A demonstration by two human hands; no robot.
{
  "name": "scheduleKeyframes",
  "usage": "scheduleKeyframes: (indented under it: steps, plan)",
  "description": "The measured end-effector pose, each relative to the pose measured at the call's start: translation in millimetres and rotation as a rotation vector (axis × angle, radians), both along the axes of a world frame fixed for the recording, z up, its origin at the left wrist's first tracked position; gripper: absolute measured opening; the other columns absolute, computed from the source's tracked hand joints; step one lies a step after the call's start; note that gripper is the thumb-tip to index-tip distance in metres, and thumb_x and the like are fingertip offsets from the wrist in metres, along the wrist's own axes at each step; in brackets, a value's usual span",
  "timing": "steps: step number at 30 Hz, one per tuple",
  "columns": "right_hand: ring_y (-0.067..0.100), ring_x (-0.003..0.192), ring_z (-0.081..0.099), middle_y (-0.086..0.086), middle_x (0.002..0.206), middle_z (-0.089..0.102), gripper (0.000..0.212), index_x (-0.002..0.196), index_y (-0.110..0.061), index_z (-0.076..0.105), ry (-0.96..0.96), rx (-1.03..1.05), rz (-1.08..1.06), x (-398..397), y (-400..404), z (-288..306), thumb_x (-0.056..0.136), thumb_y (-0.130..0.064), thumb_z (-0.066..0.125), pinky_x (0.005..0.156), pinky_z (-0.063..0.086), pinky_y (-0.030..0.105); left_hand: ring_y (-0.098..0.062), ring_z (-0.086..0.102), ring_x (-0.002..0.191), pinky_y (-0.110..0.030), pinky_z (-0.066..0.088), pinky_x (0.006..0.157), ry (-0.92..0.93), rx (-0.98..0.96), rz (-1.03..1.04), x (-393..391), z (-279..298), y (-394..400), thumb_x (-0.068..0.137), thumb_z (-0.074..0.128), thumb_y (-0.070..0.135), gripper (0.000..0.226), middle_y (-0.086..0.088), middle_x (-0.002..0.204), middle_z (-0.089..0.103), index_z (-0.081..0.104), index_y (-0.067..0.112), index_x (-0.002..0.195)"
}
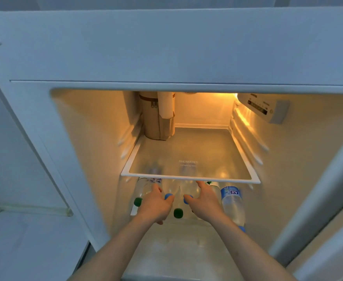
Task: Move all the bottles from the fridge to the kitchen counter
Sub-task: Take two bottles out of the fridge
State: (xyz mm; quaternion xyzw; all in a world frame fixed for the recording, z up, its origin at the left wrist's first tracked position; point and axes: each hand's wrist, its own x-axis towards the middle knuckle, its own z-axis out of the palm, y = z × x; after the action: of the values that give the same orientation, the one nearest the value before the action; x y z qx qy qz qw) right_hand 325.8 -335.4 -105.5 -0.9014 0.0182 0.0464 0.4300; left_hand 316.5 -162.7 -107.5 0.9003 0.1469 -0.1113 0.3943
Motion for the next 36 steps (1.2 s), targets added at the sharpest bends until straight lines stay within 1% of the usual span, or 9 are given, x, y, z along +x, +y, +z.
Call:
scheduleKeyframes:
  steps: [9, 12, 17, 19, 23, 25, 28, 32, 36]
  plan:
    - [0.022, 0.117, 0.061, 0.002, 0.128, 0.062, 0.063, 0.141, -0.020, 0.046, 0.074, 0.035, -0.068, 22, 17, -11, 0.088, -0.041, 0.072, 0.089, 0.051, 0.034, -0.021, 0.075, 0.066, -0.036, 0.064, 0.057, 0.041, -0.076, 0.027, 25, -9, -6, 0.099, 0.059, 0.044, 0.068, 0.001, 0.104, 0.064, 0.018, 0.030, 0.151]
    - [0.023, 0.101, 0.070, 0.006, 0.112, 0.068, 0.058, 0.133, -0.021, 0.048, 0.111, 0.079, -0.092, 28, 19, -13, 0.086, -0.042, 0.074, 0.083, 0.061, 0.041, -0.020, 0.075, 0.066, -0.034, 0.063, 0.055, 0.033, -0.114, 0.027, 28, -12, -9, 0.099, 0.060, 0.043, 0.079, -0.002, 0.113, 0.064, 0.007, 0.036, 0.156]
    - [0.013, 0.075, 0.071, 0.000, 0.086, 0.067, 0.040, 0.119, -0.016, 0.049, 0.143, 0.128, -0.116, 31, 17, -10, 0.090, -0.029, 0.073, 0.070, 0.061, 0.034, -0.020, 0.075, 0.076, -0.022, 0.055, 0.047, -0.024, -0.221, 0.057, 29, -15, -11, 0.097, 0.064, 0.041, 0.081, -0.008, 0.123, 0.065, 0.009, 0.036, 0.156]
    - [0.016, 0.077, 0.074, -0.001, 0.090, 0.065, 0.038, 0.119, -0.017, 0.049, 0.167, 0.221, -0.137, 30, 16, -10, 0.090, -0.021, 0.074, 0.074, 0.063, 0.039, -0.022, 0.074, 0.086, -0.022, 0.055, 0.050, -0.062, -0.291, 0.085, 30, -18, -13, 0.099, 0.063, 0.035, 0.077, -0.011, 0.124, 0.065, 0.015, 0.031, 0.159]
    - [0.027, 0.083, 0.078, 0.010, 0.133, 0.057, 0.045, 0.129, -0.009, 0.054, 0.196, 0.549, -0.242, 31, 11, -9, 0.090, -0.005, 0.075, 0.082, 0.064, 0.046, -0.020, 0.073, 0.084, -0.032, 0.062, 0.077, -0.079, -0.438, 0.188, 31, -16, -16, 0.104, 0.054, 0.027, 0.062, -0.011, 0.102, 0.071, 0.025, 0.022, 0.159]
    - [0.029, 0.083, 0.078, 0.009, 0.143, 0.049, 0.052, 0.137, -0.007, 0.051, 0.217, 0.676, -0.287, 28, 9, -7, 0.091, -0.004, 0.075, 0.082, 0.064, 0.046, -0.023, 0.074, 0.086, -0.030, 0.061, 0.075, -0.098, -0.537, 0.241, 32, -8, -14, 0.106, 0.051, 0.025, 0.046, -0.013, 0.096, 0.072, 0.040, 0.015, 0.149]
    - [0.027, 0.079, 0.079, 0.012, 0.148, 0.049, 0.054, 0.141, -0.004, 0.048, 0.185, 0.752, -0.304, 17, 9, -2, 0.093, -0.005, 0.072, 0.081, 0.065, 0.043, -0.022, 0.074, 0.084, -0.025, 0.059, 0.066, -0.135, -0.625, 0.269, 26, 2, -9, 0.107, 0.049, 0.024, 0.035, -0.014, 0.095, 0.072, 0.051, 0.006, 0.136]
    - [0.027, 0.079, 0.079, 0.006, 0.149, 0.047, 0.044, 0.134, -0.008, 0.052, 0.128, 0.791, -0.276, -3, 0, 9, 0.095, -0.004, 0.070, 0.083, 0.064, 0.042, -0.023, 0.074, 0.082, -0.025, 0.058, 0.065, -0.225, -0.626, 0.250, 4, 1, -3, 0.107, 0.050, 0.022, 0.046, -0.016, 0.092, 0.072, 0.042, 0.011, 0.151]
    - [0.030, 0.083, 0.078, 0.000, 0.137, 0.056, 0.061, 0.151, -0.013, 0.044, 0.121, 0.795, -0.228, -31, -13, 24, 0.096, 0.000, 0.065, 0.073, 0.065, 0.034, -0.026, 0.075, 0.077, -0.034, 0.062, 0.072, -0.336, -0.621, 0.259, -25, 4, 5, 0.104, 0.055, 0.020, 0.044, -0.019, 0.084, 0.073, 0.051, 0.017, 0.147]
